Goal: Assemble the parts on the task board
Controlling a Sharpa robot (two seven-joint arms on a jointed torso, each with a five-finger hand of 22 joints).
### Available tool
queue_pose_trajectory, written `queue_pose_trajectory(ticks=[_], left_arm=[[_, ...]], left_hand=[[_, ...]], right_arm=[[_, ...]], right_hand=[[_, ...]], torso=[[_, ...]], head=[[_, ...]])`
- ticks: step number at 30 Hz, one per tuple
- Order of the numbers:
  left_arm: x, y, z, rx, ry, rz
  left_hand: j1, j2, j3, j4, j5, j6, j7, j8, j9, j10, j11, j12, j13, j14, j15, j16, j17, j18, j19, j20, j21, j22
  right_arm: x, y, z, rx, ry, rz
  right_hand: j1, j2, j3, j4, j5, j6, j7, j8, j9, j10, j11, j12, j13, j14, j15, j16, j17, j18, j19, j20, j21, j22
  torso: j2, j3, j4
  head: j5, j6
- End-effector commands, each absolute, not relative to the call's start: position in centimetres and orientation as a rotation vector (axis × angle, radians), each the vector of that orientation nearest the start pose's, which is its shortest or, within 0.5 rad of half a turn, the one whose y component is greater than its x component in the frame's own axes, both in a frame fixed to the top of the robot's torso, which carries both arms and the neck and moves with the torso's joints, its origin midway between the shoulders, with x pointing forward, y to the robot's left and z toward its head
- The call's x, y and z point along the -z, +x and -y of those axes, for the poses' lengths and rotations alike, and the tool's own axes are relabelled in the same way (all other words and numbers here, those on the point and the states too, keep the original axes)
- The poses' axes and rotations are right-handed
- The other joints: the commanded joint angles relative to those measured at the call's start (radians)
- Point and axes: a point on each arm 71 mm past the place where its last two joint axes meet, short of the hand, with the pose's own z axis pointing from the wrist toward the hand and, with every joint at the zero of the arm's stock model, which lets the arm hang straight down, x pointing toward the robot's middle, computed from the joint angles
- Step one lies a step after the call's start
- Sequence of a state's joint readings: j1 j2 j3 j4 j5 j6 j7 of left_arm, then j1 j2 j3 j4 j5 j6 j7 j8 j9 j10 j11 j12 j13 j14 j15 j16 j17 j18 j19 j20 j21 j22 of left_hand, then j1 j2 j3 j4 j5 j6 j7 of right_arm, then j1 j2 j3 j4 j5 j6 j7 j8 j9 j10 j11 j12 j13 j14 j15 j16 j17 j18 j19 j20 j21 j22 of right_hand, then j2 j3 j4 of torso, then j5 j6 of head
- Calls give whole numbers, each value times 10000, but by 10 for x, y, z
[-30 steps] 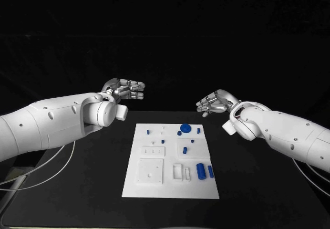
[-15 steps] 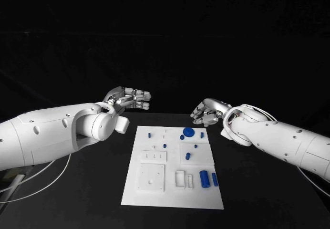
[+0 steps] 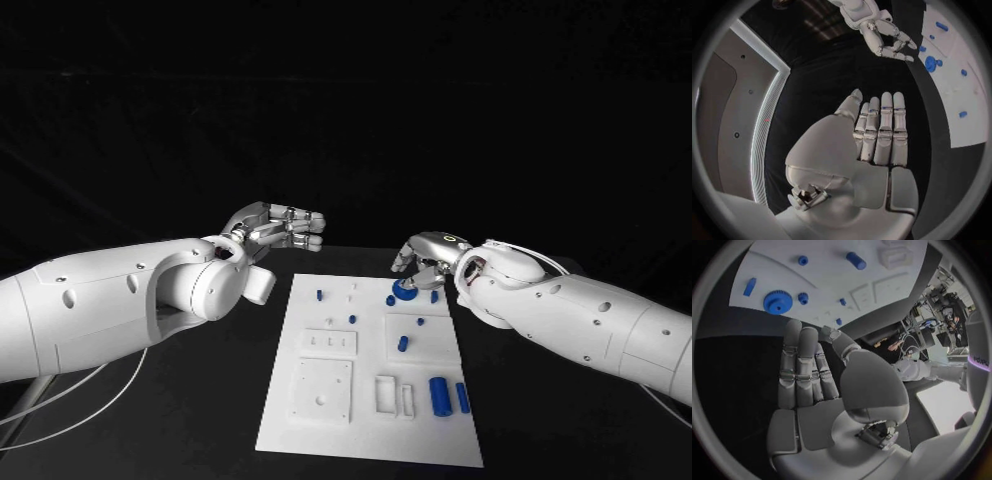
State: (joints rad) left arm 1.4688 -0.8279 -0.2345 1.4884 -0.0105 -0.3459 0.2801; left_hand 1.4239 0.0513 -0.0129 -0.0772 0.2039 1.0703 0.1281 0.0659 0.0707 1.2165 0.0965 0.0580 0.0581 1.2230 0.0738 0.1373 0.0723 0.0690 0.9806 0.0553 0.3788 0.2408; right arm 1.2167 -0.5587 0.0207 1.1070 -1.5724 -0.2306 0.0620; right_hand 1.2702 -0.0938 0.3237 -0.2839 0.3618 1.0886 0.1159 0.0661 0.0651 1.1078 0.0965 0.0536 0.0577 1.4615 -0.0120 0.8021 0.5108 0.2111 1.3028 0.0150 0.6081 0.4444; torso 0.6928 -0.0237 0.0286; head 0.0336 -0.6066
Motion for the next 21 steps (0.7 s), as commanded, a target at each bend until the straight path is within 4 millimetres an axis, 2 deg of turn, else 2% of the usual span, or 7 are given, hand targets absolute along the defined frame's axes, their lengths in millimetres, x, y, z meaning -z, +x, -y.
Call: queue_pose_trajectory(ticks=[1,5,7,13,17,19,21], left_arm=[[121,514,-215,14205,-9505,-14974],[119,514,-214,14239,-9463,-14982],[118,514,-214,14244,-9442,-14983],[116,513,-213,14262,-9392,-14976],[115,512,-212,14307,-9360,-14974],[114,511,-211,14330,-9347,-14975],[113,509,-211,14376,-9326,-14980]], left_hand=[[-119,-26,0,-78,18,-77,16,-36,-17,-49,-17,-3,9,68,45,-84,3,10,56,54,-77,-57],[-152,-43,13,-98,21,-100,24,-36,-15,-90,-5,3,11,94,48,-146,9,12,99,62,-158,-137],[-166,-47,13,-99,18,-94,26,-34,-15,-113,6,-6,8,99,53,-160,10,11,125,61,-171,-156],[-198,-65,4,-94,17,-116,37,-35,-17,-170,27,-6,8,105,59,-180,12,10,147,68,-210,-198],[-218,-76,-5,-88,18,-134,44,-36,-17,-231,48,-7,8,107,64,-189,13,11,161,72,-233,-222],[-220,-81,-6,-91,20,-155,51,-37,-19,-266,58,-3,9,113,65,-193,14,13,175,73,-247,-239],[-228,-91,-12,-91,24,-166,55,-37,-19,-294,70,-5,9,110,69,-198,13,13,179,77,-260,-251]], right_arm=[[183,558,161,-5137,-4136,-16265],[184,558,158,-5001,-4281,-16269],[184,558,156,-4941,-4336,-16280],[186,560,154,-4506,-4507,-16355],[189,563,155,-4141,-4546,-16383],[190,564,155,-4017,-4554,-16395],[192,566,156,-3876,-4557,-16401]], right_hand=[[90,-42,-135,4,-34,-73,10,-43,-15,-107,17,41,1,-28,88,84,-37,185,28,106,-87,21],[176,-18,-286,-6,-56,-93,7,-46,-16,-146,27,36,0,-52,106,247,-100,292,117,201,-206,122],[180,-28,-298,-5,-65,-99,5,-45,-16,-152,29,36,0,-65,109,284,-109,300,133,209,-223,154],[203,-36,-248,-4,-160,-101,-12,-46,-16,-185,34,34,-1,-86,126,409,-136,271,179,186,-288,257],[205,-93,-56,-1,-331,-112,-10,-48,-17,-236,39,34,-1,-103,132,492,-179,205,223,123,-358,371],[196,-110,6,2,-359,-116,-13,-42,-15,-238,38,36,-1,-109,133,520,-196,173,234,93,-380,424],[183,-148,132,-1,-392,-124,-12,-45,-17,-244,41,34,-1,-118,140,569,-222,9,304,-54,-408,544]], torso=[[127,34,61],[183,57,61],[194,62,58],[229,68,65],[257,67,76],[292,73,87],[339,79,108]], head=[[-28,-9],[-74,-56],[-86,-47],[-158,-125],[-213,-145],[-237,-112],[-276,-107]])
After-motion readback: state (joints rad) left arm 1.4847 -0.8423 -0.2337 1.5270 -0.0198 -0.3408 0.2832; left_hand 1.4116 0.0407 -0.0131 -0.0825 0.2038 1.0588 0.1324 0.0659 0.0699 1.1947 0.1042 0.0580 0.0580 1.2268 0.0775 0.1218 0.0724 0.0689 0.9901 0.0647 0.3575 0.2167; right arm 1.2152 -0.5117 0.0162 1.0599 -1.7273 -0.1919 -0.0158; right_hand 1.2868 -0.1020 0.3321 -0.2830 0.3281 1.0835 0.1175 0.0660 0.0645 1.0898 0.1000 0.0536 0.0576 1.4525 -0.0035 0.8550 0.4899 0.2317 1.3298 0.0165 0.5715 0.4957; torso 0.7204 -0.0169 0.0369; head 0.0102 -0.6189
